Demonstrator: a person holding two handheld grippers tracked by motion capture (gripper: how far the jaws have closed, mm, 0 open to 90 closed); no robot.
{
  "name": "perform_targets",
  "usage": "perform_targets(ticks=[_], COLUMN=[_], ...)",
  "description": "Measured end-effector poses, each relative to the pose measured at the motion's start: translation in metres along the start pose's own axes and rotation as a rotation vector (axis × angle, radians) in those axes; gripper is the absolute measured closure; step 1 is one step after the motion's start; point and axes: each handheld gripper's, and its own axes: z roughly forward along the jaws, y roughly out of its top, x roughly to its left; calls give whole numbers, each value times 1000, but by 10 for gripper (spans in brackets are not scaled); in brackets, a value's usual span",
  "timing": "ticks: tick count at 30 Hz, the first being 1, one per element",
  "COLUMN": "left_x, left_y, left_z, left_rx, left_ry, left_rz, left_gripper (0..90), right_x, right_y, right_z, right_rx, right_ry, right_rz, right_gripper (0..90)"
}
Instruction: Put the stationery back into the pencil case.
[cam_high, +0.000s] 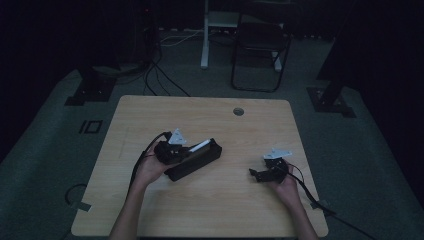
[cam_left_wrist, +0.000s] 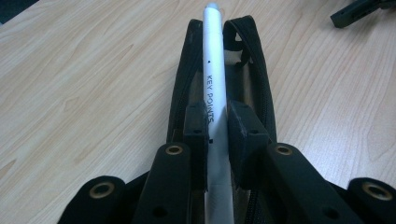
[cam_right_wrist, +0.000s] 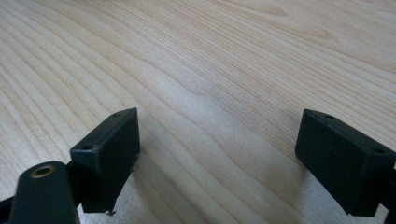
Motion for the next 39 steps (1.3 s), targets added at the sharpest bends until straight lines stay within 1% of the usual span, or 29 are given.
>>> perform_targets(ticks=[8, 14, 16, 17, 19, 21, 23, 26, 29, 33, 35, 39], left_x=[-2, -2, -2, -1, -1, -1, 0, 1, 4, 8, 10, 11], left_y=[0, 0, 0, 0, 0, 0, 0, -1, -2, -5, -7, -12], left_z=[5, 5, 5, 4, 3, -1, -6, -15, -24, -34, -38, -42], left_rx=[14, 16, 13, 11, 7, -3, -13, -42, -60, -67, -60, -54], left_ry=[-2, -8, -12, -17, 4, 15, 29, 58, 104, 139, 160, 177], left_rz=[6, 3, 1, 0, -5, -3, -7, -12, -25, -32, -30, -34], left_gripper=[787, 786, 777, 748, 665, 611, 569, 521, 470, 442, 435, 428], right_x=[0, 0, 0, 0, 0, 0, 0, 0, 0, 0, 0, 0], right_y=[0, 0, 0, 0, 0, 0, 0, 0, 0, 0, 0, 0], right_z=[0, 0, 0, 0, 0, 0, 0, 0, 0, 0, 0, 0], right_rx=[0, 0, 0, 0, 0, 0, 0, -1, 0, 0, 0, 0], right_ry=[0, 0, 0, 0, 0, 0, 0, 0, 0, 0, 0, 0], right_rz=[-1, -1, 0, -1, 0, 0, 1, 1, 0, 0, 0, 0], right_gripper=[139, 138, 139, 139, 138, 138, 138, 138, 139, 139, 138, 139])
